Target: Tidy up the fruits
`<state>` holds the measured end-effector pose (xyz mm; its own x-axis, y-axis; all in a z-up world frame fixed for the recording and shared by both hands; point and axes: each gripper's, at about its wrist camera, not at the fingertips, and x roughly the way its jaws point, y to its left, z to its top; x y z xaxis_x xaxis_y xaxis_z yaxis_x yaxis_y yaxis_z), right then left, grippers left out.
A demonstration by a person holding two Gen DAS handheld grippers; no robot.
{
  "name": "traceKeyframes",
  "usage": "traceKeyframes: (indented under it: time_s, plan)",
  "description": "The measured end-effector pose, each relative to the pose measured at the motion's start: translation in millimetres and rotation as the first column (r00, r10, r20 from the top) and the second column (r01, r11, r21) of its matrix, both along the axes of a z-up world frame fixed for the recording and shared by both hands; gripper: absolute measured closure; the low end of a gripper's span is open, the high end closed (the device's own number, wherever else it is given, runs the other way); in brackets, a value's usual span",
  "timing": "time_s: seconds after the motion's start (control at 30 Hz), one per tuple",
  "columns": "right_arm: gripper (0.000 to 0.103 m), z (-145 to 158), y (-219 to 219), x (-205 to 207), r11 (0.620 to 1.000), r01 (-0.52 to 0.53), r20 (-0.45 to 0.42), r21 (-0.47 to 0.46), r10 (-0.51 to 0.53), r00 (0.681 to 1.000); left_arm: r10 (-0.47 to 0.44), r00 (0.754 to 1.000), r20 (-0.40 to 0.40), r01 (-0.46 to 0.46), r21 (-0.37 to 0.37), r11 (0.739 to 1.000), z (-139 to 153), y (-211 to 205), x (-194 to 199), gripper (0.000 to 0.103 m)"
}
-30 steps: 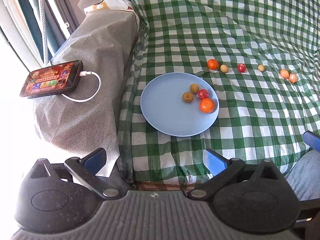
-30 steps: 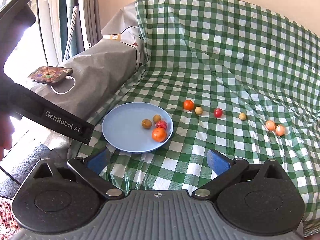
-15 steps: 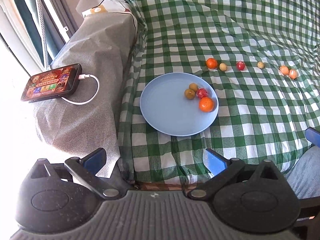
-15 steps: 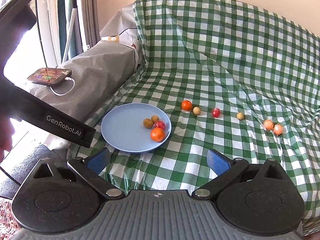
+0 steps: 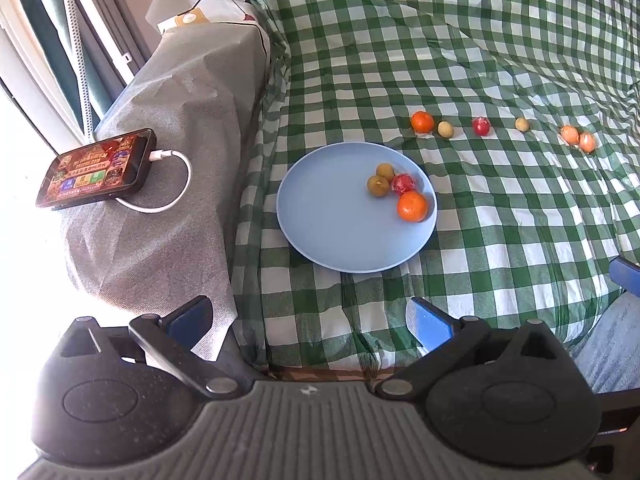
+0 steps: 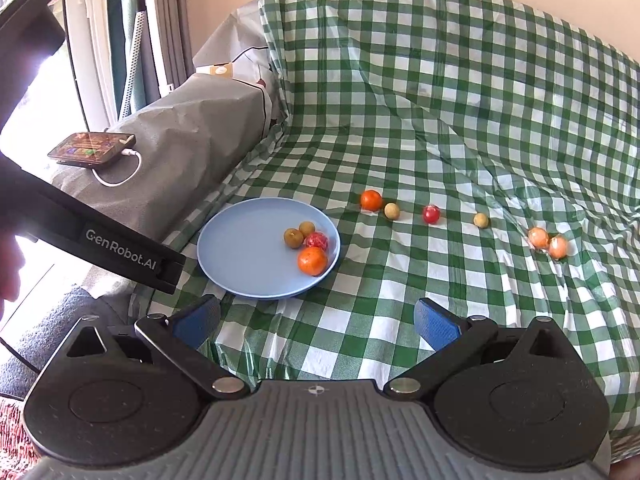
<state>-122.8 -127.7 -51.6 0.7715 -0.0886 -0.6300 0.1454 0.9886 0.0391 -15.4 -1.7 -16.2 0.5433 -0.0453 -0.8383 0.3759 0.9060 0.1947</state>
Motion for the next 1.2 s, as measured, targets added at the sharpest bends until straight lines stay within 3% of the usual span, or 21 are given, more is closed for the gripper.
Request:
traceKeyframes:
  time_s: [0.23,0.43,0.73,0.87,1.0,1.2]
  plan:
    - [0.001,-7,-13,7,0.998,0.066,0.002,0.021,-0.066,0.998,-0.021,1.000,-0.001,0.021,0.010,1.000,1,-21,13,0.000]
    - [0.001,-22,-49,13,0.983,0.181,-0.007,0.042,-0.181,0.983,-0.054,0.998,-0.020,0.054,-0.007,0.999,0,-60,42,0.000]
    - [0.001,-61,-143,42,0.906,0.421,0.004,0.049,-0.422,0.907,-0.084,0.992,-0.093,0.078,-0.066,0.995,-31,-154,117,0.000]
    - [0.001,-84,-187,76,0.894,0.446,0.022,0.048,-0.447,0.894,-0.044,0.987,-0.157,0.026,-0.110,0.994,-60,-197,158,0.000]
    - [0.001,-113,-227,126,0.907,0.418,0.019,0.045,-0.419,0.908,0.033,0.980,-0.198,-0.054,-0.103,0.993,-94,-235,204,0.000]
    - [0.001,-156,-271,207,0.923,0.383,-0.012,0.046,-0.382,0.924,0.183,0.933,-0.309,-0.238,-0.152,0.959,-136,-249,257,0.001]
